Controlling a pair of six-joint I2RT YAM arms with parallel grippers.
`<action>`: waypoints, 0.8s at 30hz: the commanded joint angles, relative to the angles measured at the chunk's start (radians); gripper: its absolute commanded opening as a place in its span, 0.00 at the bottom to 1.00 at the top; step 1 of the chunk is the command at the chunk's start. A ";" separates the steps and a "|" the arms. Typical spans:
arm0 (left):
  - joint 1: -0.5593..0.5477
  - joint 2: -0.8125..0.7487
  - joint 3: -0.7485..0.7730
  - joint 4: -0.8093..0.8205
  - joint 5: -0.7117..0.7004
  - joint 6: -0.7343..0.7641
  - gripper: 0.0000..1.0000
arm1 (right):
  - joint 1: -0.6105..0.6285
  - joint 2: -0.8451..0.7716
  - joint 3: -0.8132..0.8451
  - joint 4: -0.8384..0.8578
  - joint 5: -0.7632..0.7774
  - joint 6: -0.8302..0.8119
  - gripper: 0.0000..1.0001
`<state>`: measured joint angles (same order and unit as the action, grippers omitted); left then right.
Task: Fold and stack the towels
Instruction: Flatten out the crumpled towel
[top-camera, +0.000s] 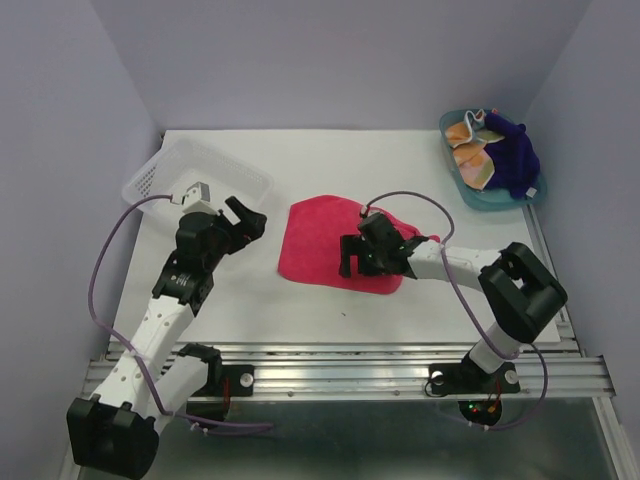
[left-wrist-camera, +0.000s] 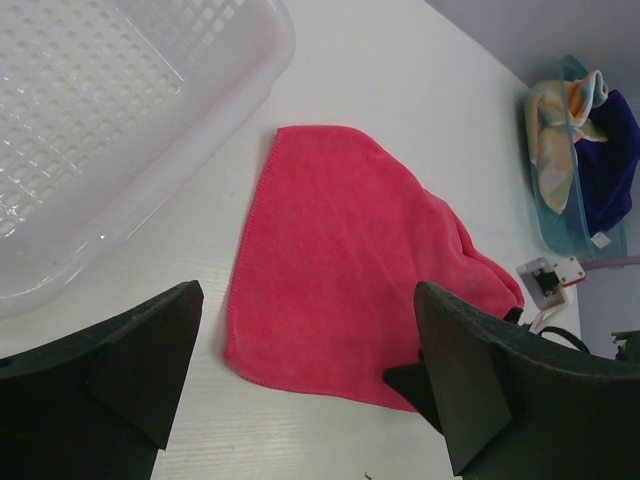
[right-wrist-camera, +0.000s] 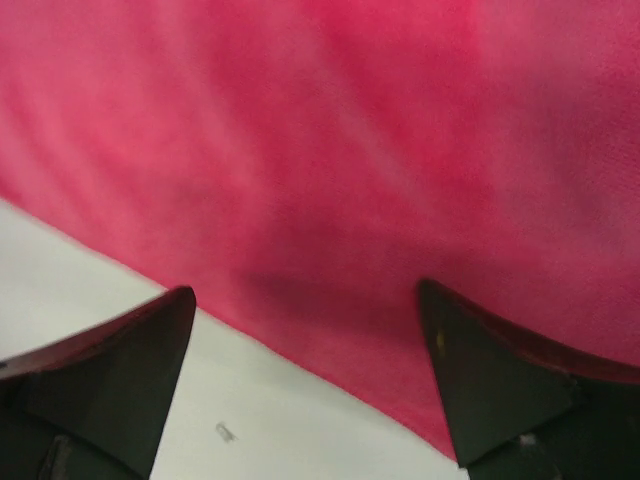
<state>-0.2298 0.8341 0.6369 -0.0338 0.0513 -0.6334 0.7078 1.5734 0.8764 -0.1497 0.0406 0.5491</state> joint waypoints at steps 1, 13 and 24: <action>-0.026 0.006 0.040 0.049 0.004 0.011 0.99 | -0.010 0.086 0.087 -0.025 0.082 0.061 1.00; -0.123 0.094 0.078 0.052 -0.042 0.026 0.99 | -0.343 -0.050 -0.160 -0.149 0.152 0.161 1.00; -0.167 0.183 0.098 0.098 -0.042 0.051 0.99 | -0.133 -0.286 -0.065 -0.194 0.267 -0.127 1.00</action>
<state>-0.3737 0.9890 0.6815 -0.0017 0.0170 -0.6136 0.3462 1.3380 0.7391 -0.3054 0.1764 0.5606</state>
